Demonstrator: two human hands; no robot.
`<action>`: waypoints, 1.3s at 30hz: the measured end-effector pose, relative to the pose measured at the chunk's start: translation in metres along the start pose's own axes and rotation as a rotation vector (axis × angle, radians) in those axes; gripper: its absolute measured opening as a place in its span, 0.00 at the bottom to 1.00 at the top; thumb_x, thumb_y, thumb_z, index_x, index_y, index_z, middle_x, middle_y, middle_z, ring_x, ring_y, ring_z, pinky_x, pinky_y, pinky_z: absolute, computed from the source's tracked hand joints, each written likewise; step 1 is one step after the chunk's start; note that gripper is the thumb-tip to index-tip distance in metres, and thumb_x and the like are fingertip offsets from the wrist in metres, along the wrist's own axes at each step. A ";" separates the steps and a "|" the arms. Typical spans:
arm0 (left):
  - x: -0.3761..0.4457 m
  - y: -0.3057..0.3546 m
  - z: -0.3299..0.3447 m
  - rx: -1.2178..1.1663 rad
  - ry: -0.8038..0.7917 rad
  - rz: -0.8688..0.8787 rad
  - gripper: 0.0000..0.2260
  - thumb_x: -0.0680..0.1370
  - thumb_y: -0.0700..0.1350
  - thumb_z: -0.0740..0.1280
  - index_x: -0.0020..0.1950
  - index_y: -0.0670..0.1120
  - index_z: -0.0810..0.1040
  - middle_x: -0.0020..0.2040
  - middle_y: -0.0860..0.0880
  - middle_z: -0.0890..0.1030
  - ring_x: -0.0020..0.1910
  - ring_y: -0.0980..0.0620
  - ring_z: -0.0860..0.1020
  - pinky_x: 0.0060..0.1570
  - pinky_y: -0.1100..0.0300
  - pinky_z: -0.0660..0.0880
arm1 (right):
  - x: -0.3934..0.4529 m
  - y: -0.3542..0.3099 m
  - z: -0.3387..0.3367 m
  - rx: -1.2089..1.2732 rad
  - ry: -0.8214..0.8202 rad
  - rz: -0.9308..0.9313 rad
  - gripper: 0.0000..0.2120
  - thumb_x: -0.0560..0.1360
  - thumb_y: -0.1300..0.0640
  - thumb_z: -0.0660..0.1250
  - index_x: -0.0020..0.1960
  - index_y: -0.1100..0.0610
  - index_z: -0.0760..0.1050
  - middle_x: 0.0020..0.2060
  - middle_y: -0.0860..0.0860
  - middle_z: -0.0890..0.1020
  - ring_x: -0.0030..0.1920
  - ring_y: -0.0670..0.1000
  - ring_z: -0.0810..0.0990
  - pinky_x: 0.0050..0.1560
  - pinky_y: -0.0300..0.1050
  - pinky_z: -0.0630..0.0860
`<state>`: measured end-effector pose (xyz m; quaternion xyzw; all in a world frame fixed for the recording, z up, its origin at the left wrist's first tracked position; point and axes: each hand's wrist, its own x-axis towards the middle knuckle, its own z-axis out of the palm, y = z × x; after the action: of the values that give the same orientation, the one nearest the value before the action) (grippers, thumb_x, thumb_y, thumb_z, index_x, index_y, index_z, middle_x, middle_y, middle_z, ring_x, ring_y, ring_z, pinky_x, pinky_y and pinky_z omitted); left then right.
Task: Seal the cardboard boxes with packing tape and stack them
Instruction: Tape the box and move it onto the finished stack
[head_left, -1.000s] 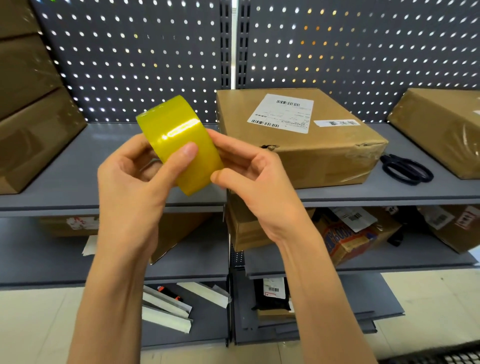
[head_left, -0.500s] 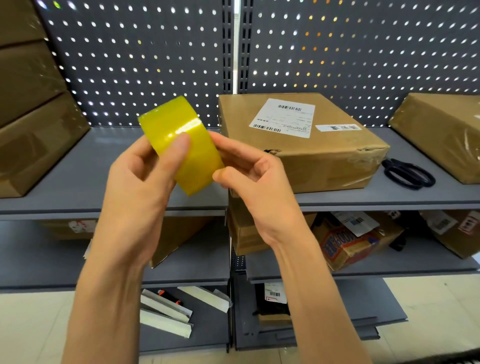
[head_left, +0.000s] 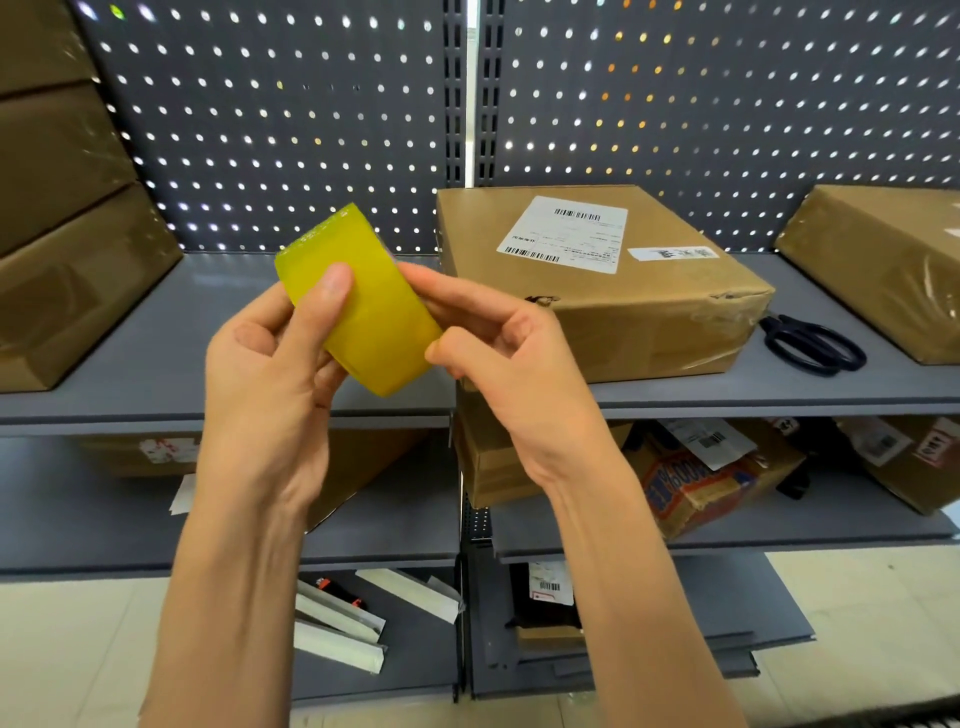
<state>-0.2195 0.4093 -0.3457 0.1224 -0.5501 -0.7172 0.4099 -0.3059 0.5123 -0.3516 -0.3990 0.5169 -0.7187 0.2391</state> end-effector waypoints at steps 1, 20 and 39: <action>0.000 0.001 0.001 -0.008 0.002 -0.012 0.10 0.68 0.50 0.66 0.43 0.45 0.77 0.27 0.57 0.78 0.27 0.63 0.75 0.30 0.72 0.71 | 0.000 0.000 0.000 -0.006 0.008 0.004 0.26 0.72 0.78 0.58 0.64 0.57 0.71 0.46 0.48 0.81 0.40 0.34 0.78 0.39 0.28 0.72; -0.009 -0.001 -0.001 0.181 -0.081 0.066 0.09 0.73 0.46 0.69 0.52 0.47 0.79 0.42 0.55 0.84 0.42 0.58 0.81 0.41 0.65 0.77 | -0.003 -0.003 -0.001 0.062 0.128 0.106 0.20 0.74 0.72 0.61 0.52 0.49 0.80 0.43 0.42 0.83 0.44 0.44 0.74 0.41 0.40 0.67; -0.010 0.004 -0.005 0.307 -0.262 0.037 0.14 0.70 0.47 0.73 0.55 0.48 0.78 0.47 0.57 0.84 0.49 0.60 0.81 0.48 0.69 0.75 | -0.008 -0.003 -0.002 0.131 0.151 0.061 0.21 0.74 0.75 0.58 0.52 0.52 0.79 0.39 0.42 0.84 0.39 0.38 0.79 0.38 0.31 0.72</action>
<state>-0.2079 0.4128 -0.3473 0.0788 -0.7037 -0.6270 0.3246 -0.3026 0.5207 -0.3513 -0.3115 0.4971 -0.7713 0.2467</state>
